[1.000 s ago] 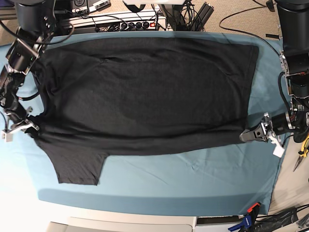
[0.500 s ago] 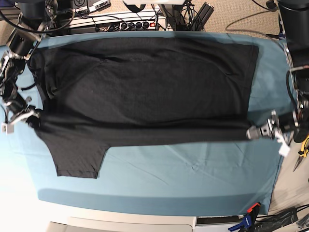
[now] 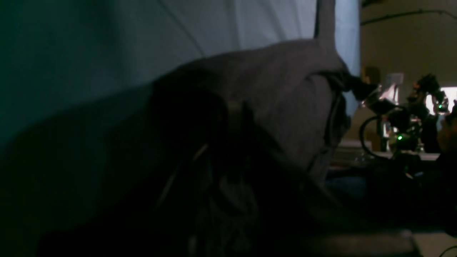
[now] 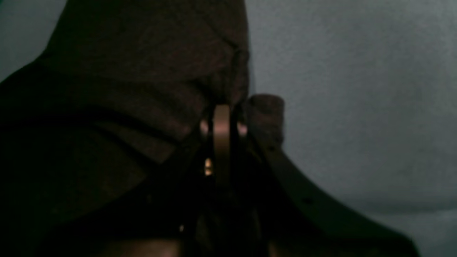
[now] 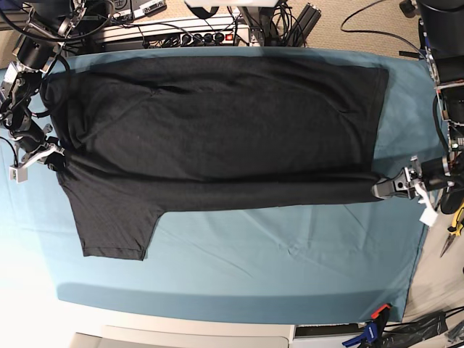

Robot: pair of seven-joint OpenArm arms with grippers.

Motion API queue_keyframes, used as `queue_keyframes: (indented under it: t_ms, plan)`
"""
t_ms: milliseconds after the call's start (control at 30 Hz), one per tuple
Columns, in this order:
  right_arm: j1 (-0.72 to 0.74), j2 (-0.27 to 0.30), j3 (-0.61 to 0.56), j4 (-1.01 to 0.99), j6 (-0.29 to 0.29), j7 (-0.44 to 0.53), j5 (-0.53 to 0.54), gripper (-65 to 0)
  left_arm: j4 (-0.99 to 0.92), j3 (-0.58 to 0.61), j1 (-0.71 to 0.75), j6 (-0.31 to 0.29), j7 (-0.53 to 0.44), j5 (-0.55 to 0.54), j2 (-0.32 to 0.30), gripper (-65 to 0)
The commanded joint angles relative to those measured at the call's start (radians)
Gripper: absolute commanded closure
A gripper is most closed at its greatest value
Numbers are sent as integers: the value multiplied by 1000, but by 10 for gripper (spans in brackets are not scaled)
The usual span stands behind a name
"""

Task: Fold the T-shirt properly
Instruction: 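Fold the hem half over toward the collar with both grippers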

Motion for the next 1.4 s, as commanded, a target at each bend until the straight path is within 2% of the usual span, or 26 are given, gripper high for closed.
queue_keyframes:
  t_ms: [0,233,367,500,967,1067,1167,1367]
  plan:
    - [17,42,10,19,4,31,-2,0,16,-16,-27,-8,-8,-28,-26,0]
    - [16,59,48,19,4,9,-19,0,16,-24,-15,-8,-8,-28,-28,0]
    - [0,59,54,19,4,-9,26,0,16,-24,23,-8,-8,-28,-27,0]
    - [-6,58,54,19,4,-53,55,0,16,-24,57,-8,-1,-28,-28,0]
    - [-6,59,54,19,4,-161,53,0,16,-23,74,-8,19,-28,-39,0]
    - [-5,59,54,19,4,-151,11,0,16,-23,90,-8,19,-28,-45,0]
    - [-5,60,54,19,4,-98,-42,0,16,-23,109,-8,18,-28,-47,0]
    - [-5,62,54,19,4,-85,-61,0,16,-23,138,-8,13,-28,-47,0]
